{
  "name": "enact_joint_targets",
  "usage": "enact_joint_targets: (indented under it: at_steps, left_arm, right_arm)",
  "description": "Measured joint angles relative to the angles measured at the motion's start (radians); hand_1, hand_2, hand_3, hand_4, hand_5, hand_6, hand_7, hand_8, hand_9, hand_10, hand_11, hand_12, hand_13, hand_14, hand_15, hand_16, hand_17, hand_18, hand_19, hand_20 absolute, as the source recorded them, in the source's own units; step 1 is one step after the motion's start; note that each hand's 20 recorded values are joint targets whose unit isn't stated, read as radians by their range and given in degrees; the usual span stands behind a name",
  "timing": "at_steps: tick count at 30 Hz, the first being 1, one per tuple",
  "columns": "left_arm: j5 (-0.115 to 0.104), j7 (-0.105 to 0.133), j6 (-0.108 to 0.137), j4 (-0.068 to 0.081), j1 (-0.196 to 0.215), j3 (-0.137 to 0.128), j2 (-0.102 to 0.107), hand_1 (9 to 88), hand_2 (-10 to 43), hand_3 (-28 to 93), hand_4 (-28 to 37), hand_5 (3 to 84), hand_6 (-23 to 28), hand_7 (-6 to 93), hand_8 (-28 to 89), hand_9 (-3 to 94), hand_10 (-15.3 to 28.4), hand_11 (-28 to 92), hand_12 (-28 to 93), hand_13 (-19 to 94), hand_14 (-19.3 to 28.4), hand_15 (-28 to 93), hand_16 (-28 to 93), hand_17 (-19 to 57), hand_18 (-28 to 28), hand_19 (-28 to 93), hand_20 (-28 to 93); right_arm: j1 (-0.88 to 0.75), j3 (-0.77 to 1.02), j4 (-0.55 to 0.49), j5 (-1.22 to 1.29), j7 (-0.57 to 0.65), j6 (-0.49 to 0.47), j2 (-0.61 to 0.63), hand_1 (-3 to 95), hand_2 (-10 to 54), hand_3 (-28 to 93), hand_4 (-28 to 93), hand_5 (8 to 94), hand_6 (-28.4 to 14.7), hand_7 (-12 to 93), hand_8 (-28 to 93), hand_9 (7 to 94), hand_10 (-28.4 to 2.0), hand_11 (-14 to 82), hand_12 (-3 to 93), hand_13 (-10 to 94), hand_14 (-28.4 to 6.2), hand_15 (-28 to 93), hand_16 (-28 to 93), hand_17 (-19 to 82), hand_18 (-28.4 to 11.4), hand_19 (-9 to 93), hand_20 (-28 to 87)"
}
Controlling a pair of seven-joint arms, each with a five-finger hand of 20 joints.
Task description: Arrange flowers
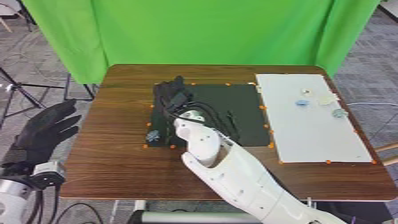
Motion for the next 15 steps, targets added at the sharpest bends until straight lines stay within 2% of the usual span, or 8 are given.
enact_joint_targets:
  at_steps: [15]
  left_arm:
    - [0.000,0.002,-0.001,0.002,-0.004,0.004,0.000,24.0,-2.3,69,-25.9,25.4,3.4,21.4,-9,18.3,10.2,19,18,14,12.5,26,4,-11.0,18.6,40,8]
  right_arm:
    - [0.001,-0.002,0.075,-0.065,-0.026,0.008,0.006,46.6,-8.0,83,-28,60.4,2.3,58,5,74.2,-6.2,33.9,56.2,69,-5.6,67,35,21,-18.6,71,48]
